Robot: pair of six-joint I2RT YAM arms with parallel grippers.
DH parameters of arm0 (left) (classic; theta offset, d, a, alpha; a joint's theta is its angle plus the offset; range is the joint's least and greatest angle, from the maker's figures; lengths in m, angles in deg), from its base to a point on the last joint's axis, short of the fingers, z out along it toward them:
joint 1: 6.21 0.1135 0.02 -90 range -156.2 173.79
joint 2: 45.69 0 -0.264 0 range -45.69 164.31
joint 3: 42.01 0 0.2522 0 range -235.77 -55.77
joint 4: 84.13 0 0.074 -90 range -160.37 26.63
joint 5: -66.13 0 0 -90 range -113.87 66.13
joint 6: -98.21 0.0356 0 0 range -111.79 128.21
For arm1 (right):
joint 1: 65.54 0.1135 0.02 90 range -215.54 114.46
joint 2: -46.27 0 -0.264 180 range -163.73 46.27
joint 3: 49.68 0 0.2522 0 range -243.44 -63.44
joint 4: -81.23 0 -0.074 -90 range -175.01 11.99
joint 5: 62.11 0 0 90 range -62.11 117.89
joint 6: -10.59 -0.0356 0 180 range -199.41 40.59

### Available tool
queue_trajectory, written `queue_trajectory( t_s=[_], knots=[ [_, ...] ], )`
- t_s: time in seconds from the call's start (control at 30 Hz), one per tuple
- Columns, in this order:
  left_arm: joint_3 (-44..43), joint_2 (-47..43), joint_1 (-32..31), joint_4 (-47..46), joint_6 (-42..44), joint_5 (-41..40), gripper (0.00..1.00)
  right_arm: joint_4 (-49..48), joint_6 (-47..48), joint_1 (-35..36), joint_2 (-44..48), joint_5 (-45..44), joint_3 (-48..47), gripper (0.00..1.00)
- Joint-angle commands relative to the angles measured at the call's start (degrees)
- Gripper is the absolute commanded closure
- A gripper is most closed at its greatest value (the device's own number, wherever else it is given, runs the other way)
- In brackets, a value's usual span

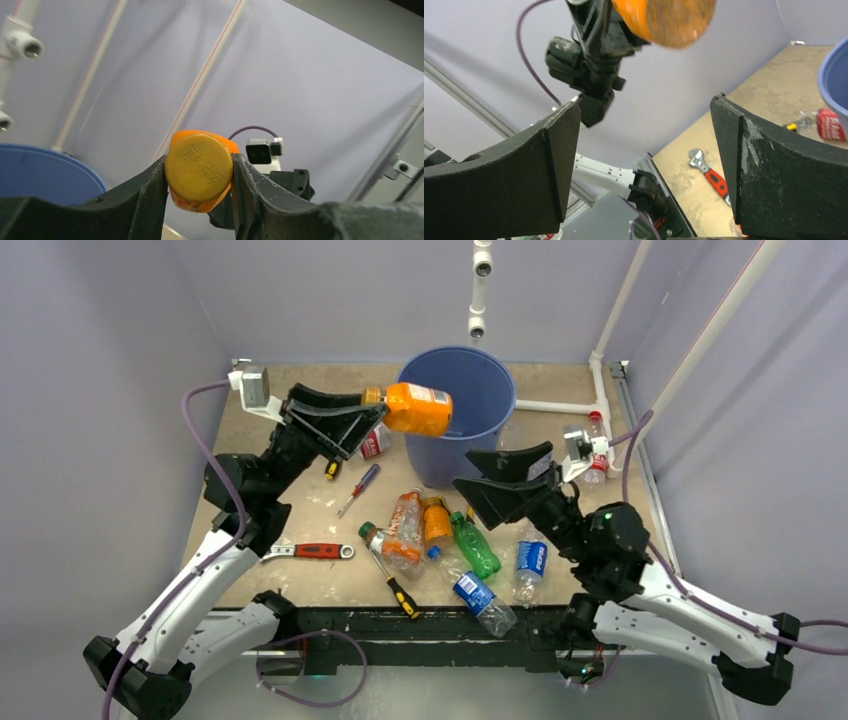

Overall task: Put the plastic bottles in the bin
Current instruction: Place the plastic bottle in the trash bin.

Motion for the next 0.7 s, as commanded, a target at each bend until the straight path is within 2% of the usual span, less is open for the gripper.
queue_trajectory(
  t_s=[0.0, 0.13, 0.27, 0.4, 0.67],
  knots=[
    [-8.1, -0.3, 0.2, 11.7, 11.8, -6.8, 1.00, 18.8, 3.1, 0.0, 3.4, -3.9, -5.5, 0.01],
    [-11.2, 0.4, 0.2, 15.1, 16.8, -9.9, 1.00, 23.1, 1.4, -0.1, 8.2, -6.4, -3.3, 0.01],
    [-16.3, 3.3, 0.2, 20.4, 22.3, -12.8, 1.00, 23.5, -0.1, -0.1, 16.4, -9.5, 2.0, 0.01],
    [-22.2, 7.9, 0.2, 25.1, 26.5, -13.6, 1.00, 24.5, 1.8, 0.0, 21.9, -10.9, 4.7, 0.01],
    [-32.5, 17.4, 0.1, 31.8, 31.0, -12.7, 1.00, 30.3, 2.8, -0.1, 20.7, -15.3, 3.0, 0.01]
  ],
)
